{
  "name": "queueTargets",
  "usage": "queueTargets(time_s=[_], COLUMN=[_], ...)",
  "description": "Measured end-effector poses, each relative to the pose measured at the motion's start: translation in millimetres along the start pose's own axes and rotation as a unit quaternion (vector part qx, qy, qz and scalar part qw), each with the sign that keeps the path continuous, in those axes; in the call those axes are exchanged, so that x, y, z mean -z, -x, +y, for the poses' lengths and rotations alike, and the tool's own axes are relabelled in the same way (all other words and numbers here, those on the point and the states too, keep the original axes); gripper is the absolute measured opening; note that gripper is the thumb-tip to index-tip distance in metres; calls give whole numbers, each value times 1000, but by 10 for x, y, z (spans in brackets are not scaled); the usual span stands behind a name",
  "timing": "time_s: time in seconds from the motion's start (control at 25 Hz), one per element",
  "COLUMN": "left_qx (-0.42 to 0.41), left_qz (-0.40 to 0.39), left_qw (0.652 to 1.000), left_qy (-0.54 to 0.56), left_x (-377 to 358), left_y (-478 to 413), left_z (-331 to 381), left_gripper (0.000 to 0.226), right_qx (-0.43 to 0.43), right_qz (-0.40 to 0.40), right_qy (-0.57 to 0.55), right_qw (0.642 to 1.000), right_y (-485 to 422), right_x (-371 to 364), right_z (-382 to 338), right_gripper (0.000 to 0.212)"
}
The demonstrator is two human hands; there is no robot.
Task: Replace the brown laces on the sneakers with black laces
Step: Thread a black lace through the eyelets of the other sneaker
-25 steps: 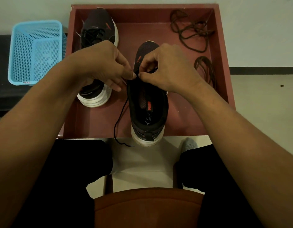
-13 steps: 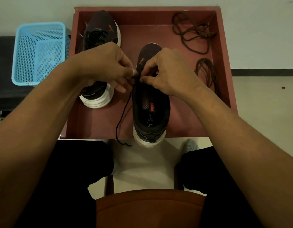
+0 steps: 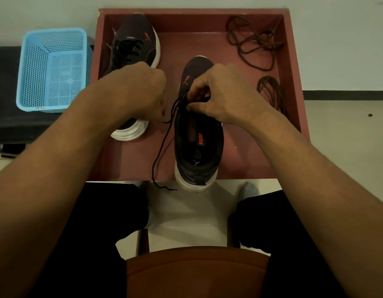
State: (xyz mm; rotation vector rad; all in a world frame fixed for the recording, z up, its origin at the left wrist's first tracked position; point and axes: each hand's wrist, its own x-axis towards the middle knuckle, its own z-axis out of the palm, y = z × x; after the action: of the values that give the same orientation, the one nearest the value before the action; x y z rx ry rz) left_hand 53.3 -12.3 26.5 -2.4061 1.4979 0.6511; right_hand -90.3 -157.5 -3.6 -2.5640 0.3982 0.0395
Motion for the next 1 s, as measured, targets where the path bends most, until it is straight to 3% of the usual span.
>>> queueTargets(time_s=[0.12,0.24,0.52,0.68,0.84,0.92,1.0], left_qx=[-23,-55,-40,-28,-13,-8,-6], left_qz=[69,92,130,95,-75,-77,-18], left_qw=[995,987,985,993,995,995,1000], left_qy=[70,118,109,62,-66,-55,4], left_x=[53,80,12,24,-17,-16,12], left_y=[3,12,-43,-46,21,13,0], left_z=[68,130,111,85,123,148,167], left_gripper=[23,14,9,9,28,16,16], right_qx=[-2,-1,-1,3,11,14,14], right_qz=[3,5,8,12,7,7,8], right_qy=[-6,-2,0,-7,-4,-4,-5], right_qw=[1000,1000,1000,1000,1000,1000,1000], right_y=[4,1,-6,-10,-18,-19,-16], right_x=[-4,-7,-14,-23,-20,-16,-16], right_z=[5,8,16,38,48,45,44], right_gripper=[25,24,23,23,23,23,23])
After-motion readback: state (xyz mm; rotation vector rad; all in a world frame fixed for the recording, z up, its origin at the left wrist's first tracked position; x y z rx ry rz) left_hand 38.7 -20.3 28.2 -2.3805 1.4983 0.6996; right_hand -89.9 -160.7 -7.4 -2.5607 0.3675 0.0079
